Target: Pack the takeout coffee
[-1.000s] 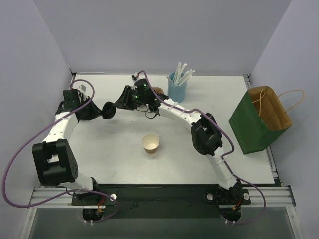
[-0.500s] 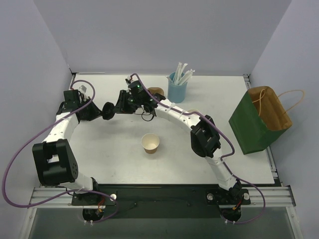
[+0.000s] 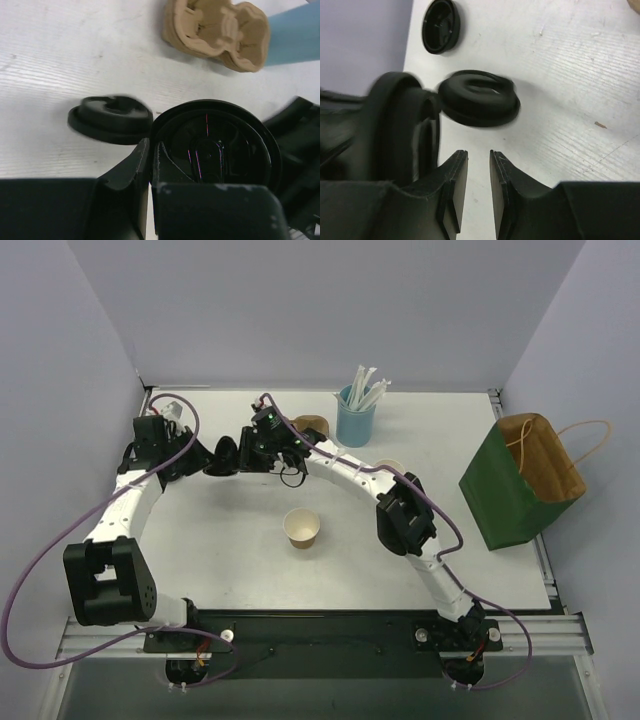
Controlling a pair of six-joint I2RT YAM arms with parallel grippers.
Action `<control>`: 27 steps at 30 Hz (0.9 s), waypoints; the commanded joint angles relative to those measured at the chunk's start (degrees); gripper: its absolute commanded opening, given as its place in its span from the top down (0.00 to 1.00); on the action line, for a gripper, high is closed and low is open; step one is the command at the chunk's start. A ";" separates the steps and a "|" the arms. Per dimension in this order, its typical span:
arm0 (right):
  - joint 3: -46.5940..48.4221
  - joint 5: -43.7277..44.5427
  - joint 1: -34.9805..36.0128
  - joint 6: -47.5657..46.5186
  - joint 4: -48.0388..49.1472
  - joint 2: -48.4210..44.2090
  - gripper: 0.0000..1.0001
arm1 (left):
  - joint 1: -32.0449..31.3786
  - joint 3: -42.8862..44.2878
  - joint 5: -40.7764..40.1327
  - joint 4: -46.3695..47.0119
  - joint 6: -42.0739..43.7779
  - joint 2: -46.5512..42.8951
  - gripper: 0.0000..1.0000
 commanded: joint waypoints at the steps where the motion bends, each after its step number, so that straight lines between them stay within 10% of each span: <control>1: 1.23 1.25 0.93 -0.26 -0.81 2.38 0.74 | -2.32 0.18 4.21 3.25 -0.67 -2.63 1.00; 20: -18.36 -4.28 -7.84 -2.36 5.53 -13.78 0.70 | -3.91 7.03 -16.17 -13.61 4.07 -4.91 1.00; 27: -29.78 -10.69 -10.76 -9.21 8.32 -26.42 0.62 | -4.88 4.05 -6.97 -13.37 3.55 -11.67 1.00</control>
